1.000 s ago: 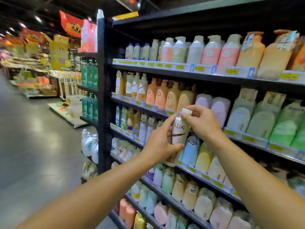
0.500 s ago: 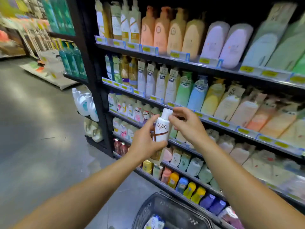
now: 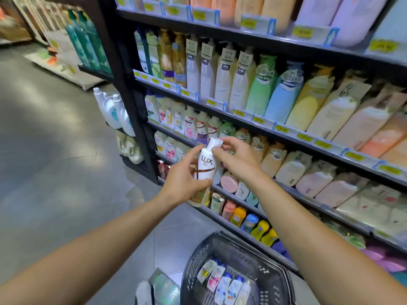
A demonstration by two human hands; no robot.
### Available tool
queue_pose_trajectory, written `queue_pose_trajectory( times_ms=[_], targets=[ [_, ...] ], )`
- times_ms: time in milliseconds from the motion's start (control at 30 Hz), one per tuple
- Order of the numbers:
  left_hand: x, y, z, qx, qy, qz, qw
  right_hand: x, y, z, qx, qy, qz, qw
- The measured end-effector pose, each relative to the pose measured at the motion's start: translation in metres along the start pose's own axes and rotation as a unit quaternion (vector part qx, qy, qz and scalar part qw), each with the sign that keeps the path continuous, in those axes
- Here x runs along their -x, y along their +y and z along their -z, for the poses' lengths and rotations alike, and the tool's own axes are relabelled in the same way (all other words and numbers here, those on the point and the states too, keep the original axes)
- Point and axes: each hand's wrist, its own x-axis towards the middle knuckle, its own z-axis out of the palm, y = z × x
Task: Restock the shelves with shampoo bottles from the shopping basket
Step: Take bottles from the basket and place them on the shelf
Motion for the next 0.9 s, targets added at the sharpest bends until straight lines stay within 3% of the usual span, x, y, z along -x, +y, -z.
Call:
queue_pose_trajectory(
  times_ms=[300,567,833,900],
  targets=[
    [-0.091,-0.066,0.091,-0.001,-0.038,-0.035,0.999,-0.1,-0.029,-0.099,-0.03,0.061,-0.053,0.996],
    [-0.177,-0.126,0.184,0.035,-0.157,-0.064,0.985,-0.188,-0.09,-0.154,-0.004,0.153,-0.025,0.988],
    [-0.241,-0.125,0.213,0.108,-0.116,-0.079,0.984,-0.228,-0.125,-0.171,-0.047,0.182,0.01,0.982],
    [-0.254,-0.122,0.216,0.135,-0.111,-0.09,0.98,-0.229,-0.125,-0.177,-0.001,0.168,0.036,0.985]
  ],
)
